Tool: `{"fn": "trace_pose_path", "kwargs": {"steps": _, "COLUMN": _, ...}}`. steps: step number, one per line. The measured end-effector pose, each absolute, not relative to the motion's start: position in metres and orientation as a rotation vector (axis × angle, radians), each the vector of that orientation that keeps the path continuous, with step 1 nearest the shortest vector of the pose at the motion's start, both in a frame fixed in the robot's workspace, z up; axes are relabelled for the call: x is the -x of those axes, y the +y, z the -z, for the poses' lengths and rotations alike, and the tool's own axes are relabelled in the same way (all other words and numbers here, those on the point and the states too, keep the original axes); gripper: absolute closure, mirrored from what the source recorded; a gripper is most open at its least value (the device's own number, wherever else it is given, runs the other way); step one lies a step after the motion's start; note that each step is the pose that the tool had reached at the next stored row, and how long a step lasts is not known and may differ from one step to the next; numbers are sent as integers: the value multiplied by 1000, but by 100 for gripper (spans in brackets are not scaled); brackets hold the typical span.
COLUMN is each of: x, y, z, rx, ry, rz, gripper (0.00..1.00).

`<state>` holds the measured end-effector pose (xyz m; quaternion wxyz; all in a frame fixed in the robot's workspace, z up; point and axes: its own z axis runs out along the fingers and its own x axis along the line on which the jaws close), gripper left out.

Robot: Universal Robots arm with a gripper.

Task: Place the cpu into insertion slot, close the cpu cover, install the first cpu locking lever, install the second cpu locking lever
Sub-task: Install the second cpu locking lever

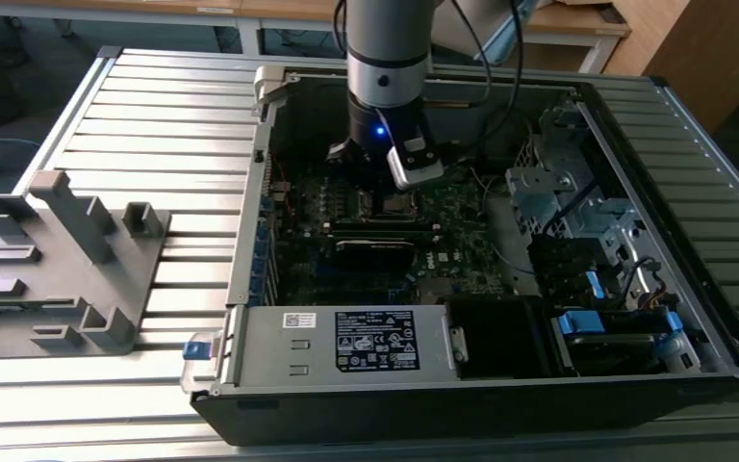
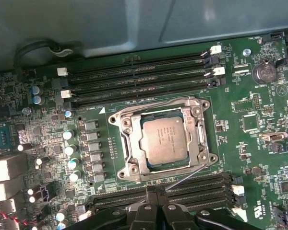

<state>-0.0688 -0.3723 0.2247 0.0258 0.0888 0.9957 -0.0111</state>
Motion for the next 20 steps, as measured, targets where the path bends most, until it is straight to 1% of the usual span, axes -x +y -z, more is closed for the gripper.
{"fn": "trace_pose_path", "kwargs": {"steps": 7, "x": 76, "y": -372, "z": -222, "rx": -274, "ry": 3077, "rz": 38, "gripper": 90}}
{"fn": "trace_pose_path", "kwargs": {"steps": 15, "x": 82, "y": -372, "z": -209, "rx": -274, "ry": 3077, "rz": 38, "gripper": 90}}
{"fn": "trace_pose_path", "kwargs": {"steps": 20, "x": 82, "y": -372, "z": -208, "rx": -274, "ry": 3077, "rz": 39, "gripper": 90}}
